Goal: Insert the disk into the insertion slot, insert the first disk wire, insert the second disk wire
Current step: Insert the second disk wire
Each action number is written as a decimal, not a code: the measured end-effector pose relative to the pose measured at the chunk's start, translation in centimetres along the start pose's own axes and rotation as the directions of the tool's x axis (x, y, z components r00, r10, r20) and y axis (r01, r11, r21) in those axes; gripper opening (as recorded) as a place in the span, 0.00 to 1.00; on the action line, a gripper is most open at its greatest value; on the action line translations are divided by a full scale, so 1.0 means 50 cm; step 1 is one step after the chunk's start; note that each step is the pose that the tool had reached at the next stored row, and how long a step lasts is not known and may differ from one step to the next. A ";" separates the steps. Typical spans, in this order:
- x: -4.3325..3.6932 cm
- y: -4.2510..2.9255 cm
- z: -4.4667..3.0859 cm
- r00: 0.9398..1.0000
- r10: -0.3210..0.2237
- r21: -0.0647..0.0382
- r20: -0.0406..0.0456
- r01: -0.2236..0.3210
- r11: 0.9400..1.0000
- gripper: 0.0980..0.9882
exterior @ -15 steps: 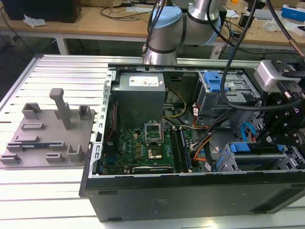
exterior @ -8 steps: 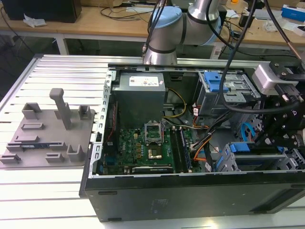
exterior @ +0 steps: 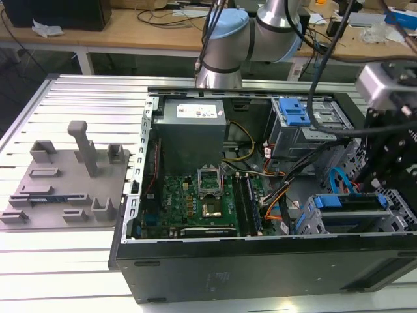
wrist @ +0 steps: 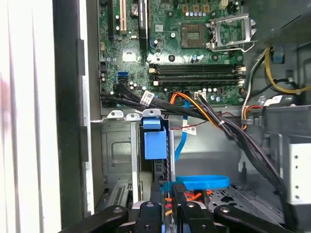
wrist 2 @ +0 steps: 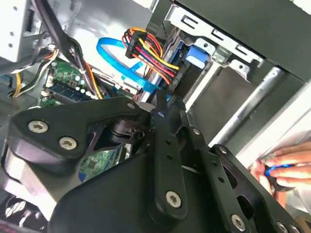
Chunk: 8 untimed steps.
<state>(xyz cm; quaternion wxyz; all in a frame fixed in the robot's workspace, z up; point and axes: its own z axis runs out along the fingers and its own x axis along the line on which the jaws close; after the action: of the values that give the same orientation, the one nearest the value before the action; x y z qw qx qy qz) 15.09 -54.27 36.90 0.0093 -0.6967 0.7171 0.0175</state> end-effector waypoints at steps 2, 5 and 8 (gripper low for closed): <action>-0.002 0.000 -0.017 1.000 0.000 0.001 0.000 0.000 1.000 0.15; -0.002 0.000 -0.019 1.000 0.000 0.001 0.000 0.000 1.000 0.15; -0.002 0.000 -0.020 1.000 0.000 0.001 0.000 0.000 1.000 0.06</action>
<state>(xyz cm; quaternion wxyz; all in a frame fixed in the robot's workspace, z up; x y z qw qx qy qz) 15.09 -54.18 37.88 0.0094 -0.6967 0.7171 0.0172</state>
